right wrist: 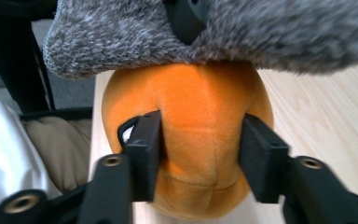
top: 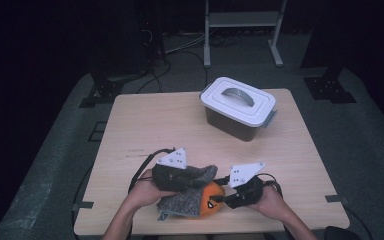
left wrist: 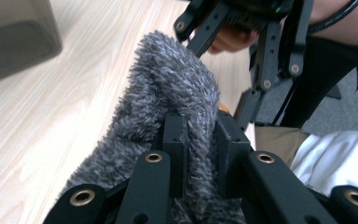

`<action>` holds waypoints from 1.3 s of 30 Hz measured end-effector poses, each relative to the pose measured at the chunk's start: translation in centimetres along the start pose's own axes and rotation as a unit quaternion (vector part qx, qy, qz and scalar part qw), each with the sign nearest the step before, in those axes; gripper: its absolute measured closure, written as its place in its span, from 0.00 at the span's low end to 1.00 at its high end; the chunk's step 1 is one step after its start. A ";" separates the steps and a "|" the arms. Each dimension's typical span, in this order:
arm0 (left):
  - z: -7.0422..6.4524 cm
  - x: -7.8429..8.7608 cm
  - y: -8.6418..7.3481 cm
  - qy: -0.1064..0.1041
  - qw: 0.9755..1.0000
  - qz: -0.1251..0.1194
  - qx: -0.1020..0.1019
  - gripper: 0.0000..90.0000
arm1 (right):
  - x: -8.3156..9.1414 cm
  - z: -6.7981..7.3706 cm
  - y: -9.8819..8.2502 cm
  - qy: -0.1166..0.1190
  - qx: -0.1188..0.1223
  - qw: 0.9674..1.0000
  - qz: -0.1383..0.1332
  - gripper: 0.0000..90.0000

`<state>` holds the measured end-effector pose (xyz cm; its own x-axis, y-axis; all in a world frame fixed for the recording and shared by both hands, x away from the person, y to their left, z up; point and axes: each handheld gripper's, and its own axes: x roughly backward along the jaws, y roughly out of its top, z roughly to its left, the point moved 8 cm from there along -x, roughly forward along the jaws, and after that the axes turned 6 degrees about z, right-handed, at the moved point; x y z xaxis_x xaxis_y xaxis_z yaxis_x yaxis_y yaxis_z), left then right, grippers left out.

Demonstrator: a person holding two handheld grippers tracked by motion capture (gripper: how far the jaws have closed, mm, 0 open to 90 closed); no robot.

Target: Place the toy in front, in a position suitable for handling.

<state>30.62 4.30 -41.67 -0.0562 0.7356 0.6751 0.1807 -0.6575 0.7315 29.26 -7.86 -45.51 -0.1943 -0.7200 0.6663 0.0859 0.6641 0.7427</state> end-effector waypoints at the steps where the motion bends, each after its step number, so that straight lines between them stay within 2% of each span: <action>1: 0.2 0.1 -0.1 0.003 1.000 0.003 0.001 0.86 | 0.1 -0.1 -0.2 -0.004 0.005 1.000 0.001 0.64; 5: 0.9 0.8 -0.9 0.017 1.000 0.013 0.008 0.85 | 0.5 -1.0 -0.7 -0.015 0.009 1.000 0.007 0.67; 8: 1.3 1.3 -1.6 0.017 1.000 0.012 0.020 0.84 | 0.8 -2.0 -1.6 -0.011 -0.016 1.000 0.007 0.66; 11: 1.1 0.9 -1.8 0.006 1.000 0.015 0.020 0.84 | 0.9 -2.4 -1.8 0.002 -0.046 0.999 0.000 0.55; 12: 0.9 0.7 -1.8 0.000 1.000 0.015 0.020 0.84 | 0.9 -2.3 -1.5 0.010 -0.056 0.998 -0.004 0.47; 14: 0.3 0.2 -1.4 -0.025 1.000 0.003 0.019 0.84 | 0.9 -2.1 -1.0 0.021 -0.064 0.998 -0.007 0.35; 15: 0.0 0.0 -1.2 -0.034 0.999 0.003 0.014 0.84 | 0.8 -1.9 -0.8 0.038 -0.069 0.997 -0.008 0.32; 17: -0.5 -0.5 -0.9 -0.039 0.999 0.006 0.007 0.84 | 0.2 -1.6 -0.9 0.038 -0.070 0.997 0.009 0.28; 18: -0.5 -0.6 -0.9 -0.038 0.999 0.008 0.005 0.84 | -0.1 -1.5 -1.0 0.036 -0.069 0.997 0.013 0.29; 20: -0.2 -0.4 -0.7 -0.031 0.999 0.003 0.007 0.84 | -0.1 -1.5 -1.1 0.024 -0.063 0.998 0.008 0.51; 22: 0.3 0.3 -0.6 -0.024 1.000 -0.008 0.011 0.84 | 0.3 -1.5 -0.9 0.012 -0.054 0.998 -0.007 0.61; 24: 0.8 1.1 -0.2 -0.002 1.000 -0.019 0.011 0.84 | 0.7 -1.9 -0.5 -0.006 -0.046 0.999 -0.020 0.64; 26: 1.2 1.7 0.1 0.012 0.999 -0.032 0.014 0.84 | 1.1 -2.4 0.0 -0.036 -0.024 0.998 -0.040 0.64; 27: 1.3 1.7 0.1 0.014 0.999 -0.030 0.013 0.84 | 1.2 -2.7 0.2 -0.051 -0.015 0.998 -0.044 0.63; 28: 1.5 1.2 -0.2 0.020 1.000 -0.019 0.011 0.84 | 1.2 -2.9 0.2 -0.052 -0.013 0.998 -0.043 0.63; 29: 1.5 0.7 -0.6 0.019 1.000 -0.014 0.017 0.84 | 1.0 -3.0 0.0 -0.047 -0.012 0.998 -0.041 0.62; 31: 1.7 0.1 -1.1 0.003 0.999 -0.016 0.028 0.84 | 0.7 -3.1 -0.5 -0.037 -0.012 0.998 -0.039 0.61; 33: 1.9 0.2 -1.5 -0.008 0.999 -0.016 0.039 0.84 | 0.7 -3.1 -1.1 -0.032 -0.004 0.999 -0.036 0.61; 36: 2.1 0.5 -2.1 -0.004 0.999 -0.009 0.044 0.84 | 1.3 -3.2 -1.9 -0.022 -0.004 1.000 -0.022 0.59; 39: 1.9 0.3 -2.6 -0.021 0.999 -0.005 0.048 0.84 | 1.7 -3.3 -2.5 0.005 -0.040 0.999 -0.016 0.47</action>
<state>31.95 6.51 -43.51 -0.0182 0.7490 0.6624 0.2730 -0.6336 0.7239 31.92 -11.44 -46.04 -0.1891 -0.7427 0.6424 0.1580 0.6226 0.7664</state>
